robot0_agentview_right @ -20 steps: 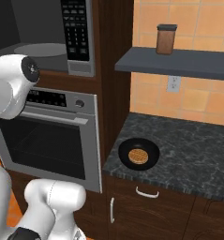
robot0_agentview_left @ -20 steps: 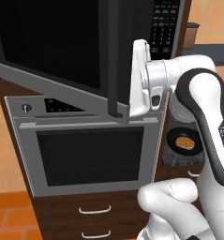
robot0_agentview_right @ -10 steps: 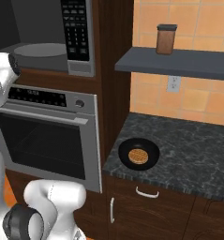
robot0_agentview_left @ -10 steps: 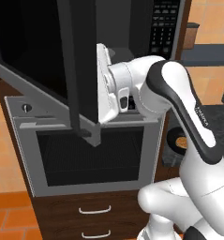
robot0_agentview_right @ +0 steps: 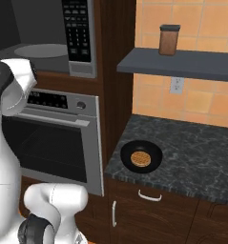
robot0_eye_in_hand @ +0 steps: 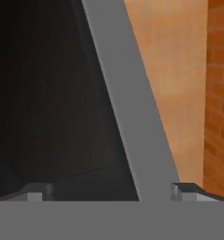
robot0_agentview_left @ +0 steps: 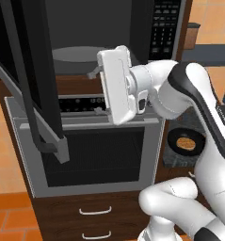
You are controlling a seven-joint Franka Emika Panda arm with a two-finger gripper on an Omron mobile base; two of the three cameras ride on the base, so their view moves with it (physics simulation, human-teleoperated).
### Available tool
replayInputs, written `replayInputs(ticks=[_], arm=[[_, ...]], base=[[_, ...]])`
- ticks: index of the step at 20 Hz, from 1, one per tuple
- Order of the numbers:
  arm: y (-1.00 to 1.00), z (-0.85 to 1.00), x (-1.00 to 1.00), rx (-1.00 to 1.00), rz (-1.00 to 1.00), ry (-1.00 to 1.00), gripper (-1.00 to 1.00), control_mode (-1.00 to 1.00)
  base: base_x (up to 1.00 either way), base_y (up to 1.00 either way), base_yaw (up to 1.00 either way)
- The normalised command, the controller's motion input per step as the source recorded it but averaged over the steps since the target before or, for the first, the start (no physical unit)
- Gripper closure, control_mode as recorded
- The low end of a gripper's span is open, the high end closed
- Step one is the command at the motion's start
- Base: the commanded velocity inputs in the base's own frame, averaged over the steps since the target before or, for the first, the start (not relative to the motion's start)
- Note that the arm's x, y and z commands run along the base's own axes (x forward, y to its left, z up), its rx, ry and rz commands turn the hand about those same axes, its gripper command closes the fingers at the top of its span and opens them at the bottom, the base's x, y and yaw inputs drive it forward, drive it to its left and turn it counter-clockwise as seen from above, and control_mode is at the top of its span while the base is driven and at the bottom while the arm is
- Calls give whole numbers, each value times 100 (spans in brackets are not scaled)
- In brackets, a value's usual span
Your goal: Open the microwave, place the bowl with waffle inside the microwave, then close the microwave door and turn it on.
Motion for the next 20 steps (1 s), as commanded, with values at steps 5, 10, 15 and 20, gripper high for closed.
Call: replayInputs(ticks=[5,10,15,20], arm=[[-100,-1,-39,-24,-4,-26,-100,-100],[-100,-24,-29,-39,0,-23,-100,-100],[-100,-91,15,-32,-3,1,-100,-100],[-100,-100,26,-22,-13,14,-100,-100]], base=[[0,0,0],[0,0,0],[0,0,0],[0,0,0]])
